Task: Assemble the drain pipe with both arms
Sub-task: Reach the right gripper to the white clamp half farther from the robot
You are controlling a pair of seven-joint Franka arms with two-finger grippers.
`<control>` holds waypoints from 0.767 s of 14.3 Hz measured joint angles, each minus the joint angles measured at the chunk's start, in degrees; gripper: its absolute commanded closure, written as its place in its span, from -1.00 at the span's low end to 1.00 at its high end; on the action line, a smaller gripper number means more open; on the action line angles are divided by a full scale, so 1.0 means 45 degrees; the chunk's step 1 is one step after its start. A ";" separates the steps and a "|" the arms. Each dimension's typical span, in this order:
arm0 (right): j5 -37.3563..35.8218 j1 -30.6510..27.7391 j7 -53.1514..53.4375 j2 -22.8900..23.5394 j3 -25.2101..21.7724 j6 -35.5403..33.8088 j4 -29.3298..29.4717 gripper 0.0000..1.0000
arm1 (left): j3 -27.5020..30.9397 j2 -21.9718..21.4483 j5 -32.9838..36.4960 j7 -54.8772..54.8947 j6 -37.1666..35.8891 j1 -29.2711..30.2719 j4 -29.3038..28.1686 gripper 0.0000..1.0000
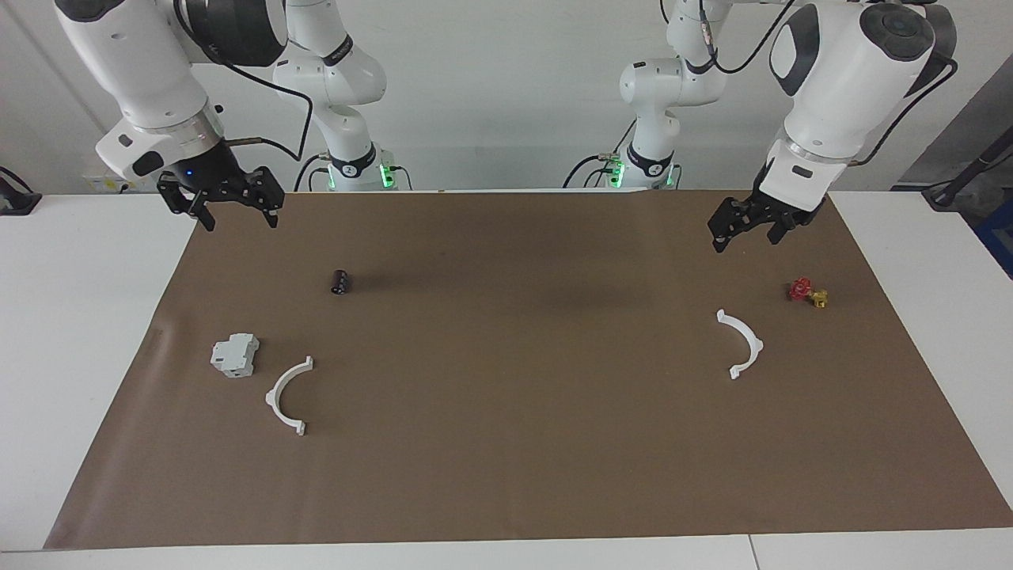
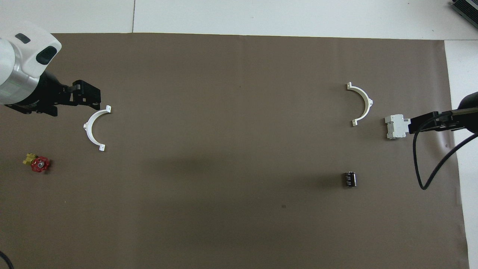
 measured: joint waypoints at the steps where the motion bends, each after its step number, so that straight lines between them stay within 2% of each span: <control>1: 0.0000 0.0000 0.0000 0.0000 0.0000 0.0000 0.0000 -1.00 | 0.0000 0.0000 0.0000 0.0000 0.0000 0.0000 0.0000 -1.00; 6: 0.0006 0.0016 -0.0016 -0.0003 0.0010 0.0226 -0.0032 -1.00 | -0.0007 0.0000 0.0000 0.0000 0.0003 -0.0001 0.0000 -1.00; 9: 0.0009 0.0195 -0.0288 0.0141 0.0032 0.2159 -0.0737 -1.00 | -0.0015 0.0000 0.0000 0.0000 0.0003 -0.0001 0.0000 -1.00; 11: 0.0012 0.0320 -0.0937 0.0884 0.0050 0.3943 -0.1314 -1.00 | -0.0015 0.0000 0.0000 0.0000 0.0004 -0.0001 0.0000 -1.00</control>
